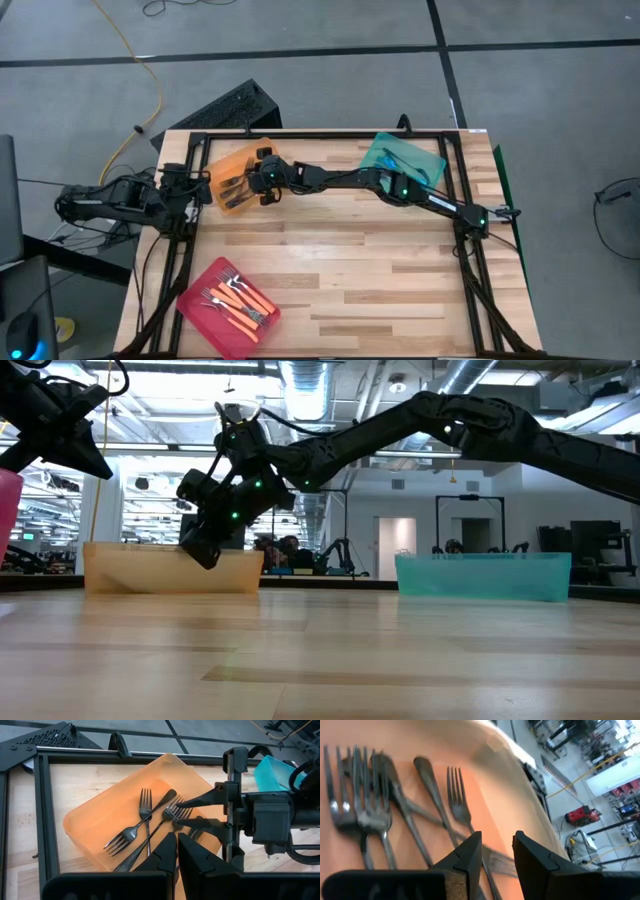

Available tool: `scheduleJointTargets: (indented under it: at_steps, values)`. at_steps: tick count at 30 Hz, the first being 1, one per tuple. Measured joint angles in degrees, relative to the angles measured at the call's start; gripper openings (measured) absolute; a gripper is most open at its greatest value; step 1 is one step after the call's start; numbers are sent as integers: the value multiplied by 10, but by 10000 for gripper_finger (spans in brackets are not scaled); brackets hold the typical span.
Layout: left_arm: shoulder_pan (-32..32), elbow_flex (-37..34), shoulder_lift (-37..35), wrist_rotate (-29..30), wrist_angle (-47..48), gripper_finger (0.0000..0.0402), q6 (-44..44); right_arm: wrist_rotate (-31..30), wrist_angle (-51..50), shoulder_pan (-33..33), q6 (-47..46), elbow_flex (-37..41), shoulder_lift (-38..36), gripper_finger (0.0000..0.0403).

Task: Sort silverware by color (type)
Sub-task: Return to Home Position

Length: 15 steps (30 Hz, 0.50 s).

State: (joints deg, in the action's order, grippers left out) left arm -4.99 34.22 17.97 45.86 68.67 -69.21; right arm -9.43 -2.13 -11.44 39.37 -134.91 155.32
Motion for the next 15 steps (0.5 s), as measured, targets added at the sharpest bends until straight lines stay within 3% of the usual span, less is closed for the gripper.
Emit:
scheduleJointTargets:
  at_steps: [5, 15]
  values:
    - [0, 0, 0, 5, 0, 0, -4, -2, -29, -3, -22, 2, -16, 134]
    - [0, 0, 0, 12, -6, 0, -12, 88, -82, -33, -174, 0, -136, 134]
